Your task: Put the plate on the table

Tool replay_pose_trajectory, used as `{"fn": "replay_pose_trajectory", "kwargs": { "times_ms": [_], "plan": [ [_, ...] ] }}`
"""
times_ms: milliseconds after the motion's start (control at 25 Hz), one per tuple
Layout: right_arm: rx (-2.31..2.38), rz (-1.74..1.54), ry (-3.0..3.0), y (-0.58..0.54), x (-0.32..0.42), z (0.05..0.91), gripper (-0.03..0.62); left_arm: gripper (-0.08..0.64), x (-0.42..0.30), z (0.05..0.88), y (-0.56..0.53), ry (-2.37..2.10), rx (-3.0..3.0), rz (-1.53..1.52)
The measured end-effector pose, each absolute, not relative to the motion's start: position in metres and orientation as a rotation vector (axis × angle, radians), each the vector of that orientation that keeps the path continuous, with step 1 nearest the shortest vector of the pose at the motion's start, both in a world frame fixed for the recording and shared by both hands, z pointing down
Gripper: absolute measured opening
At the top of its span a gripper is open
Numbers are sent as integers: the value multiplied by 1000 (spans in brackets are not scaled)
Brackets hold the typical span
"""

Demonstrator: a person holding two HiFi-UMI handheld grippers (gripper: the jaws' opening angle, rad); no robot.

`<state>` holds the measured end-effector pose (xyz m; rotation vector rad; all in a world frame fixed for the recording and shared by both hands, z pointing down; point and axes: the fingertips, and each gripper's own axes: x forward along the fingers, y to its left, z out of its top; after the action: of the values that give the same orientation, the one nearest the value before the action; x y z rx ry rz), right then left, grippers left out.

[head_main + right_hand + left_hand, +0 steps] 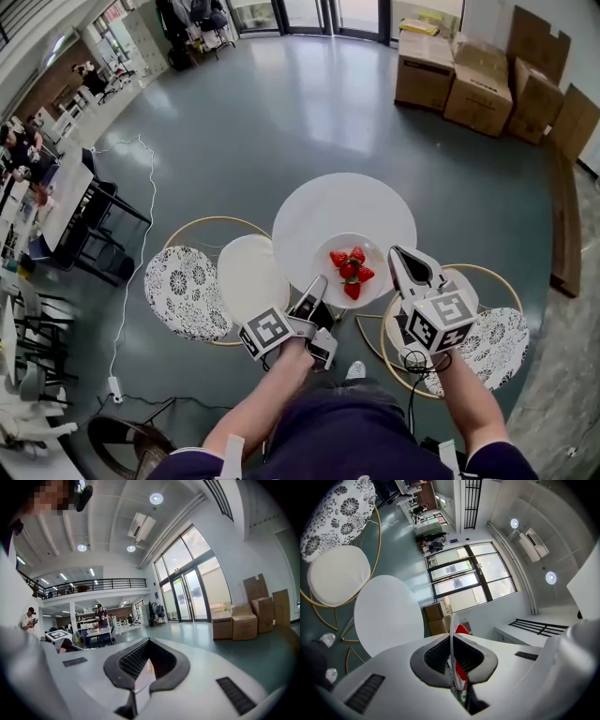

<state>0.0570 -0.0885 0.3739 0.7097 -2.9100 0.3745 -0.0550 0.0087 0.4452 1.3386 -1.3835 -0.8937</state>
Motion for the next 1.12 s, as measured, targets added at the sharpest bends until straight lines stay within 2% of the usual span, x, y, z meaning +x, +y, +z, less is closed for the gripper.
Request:
{"fn": "replay_pose_trajectory", "kwargs": {
  "times_ms": [640,1120],
  "plan": [
    [886,356,-2788,-154,9,403,5,16,-112,475,-68,-1269,1374,-806],
    [966,369,-2688,-184,-10,425,5,15,-126,515,-113,-1173,1368,-717]
  ]
}}
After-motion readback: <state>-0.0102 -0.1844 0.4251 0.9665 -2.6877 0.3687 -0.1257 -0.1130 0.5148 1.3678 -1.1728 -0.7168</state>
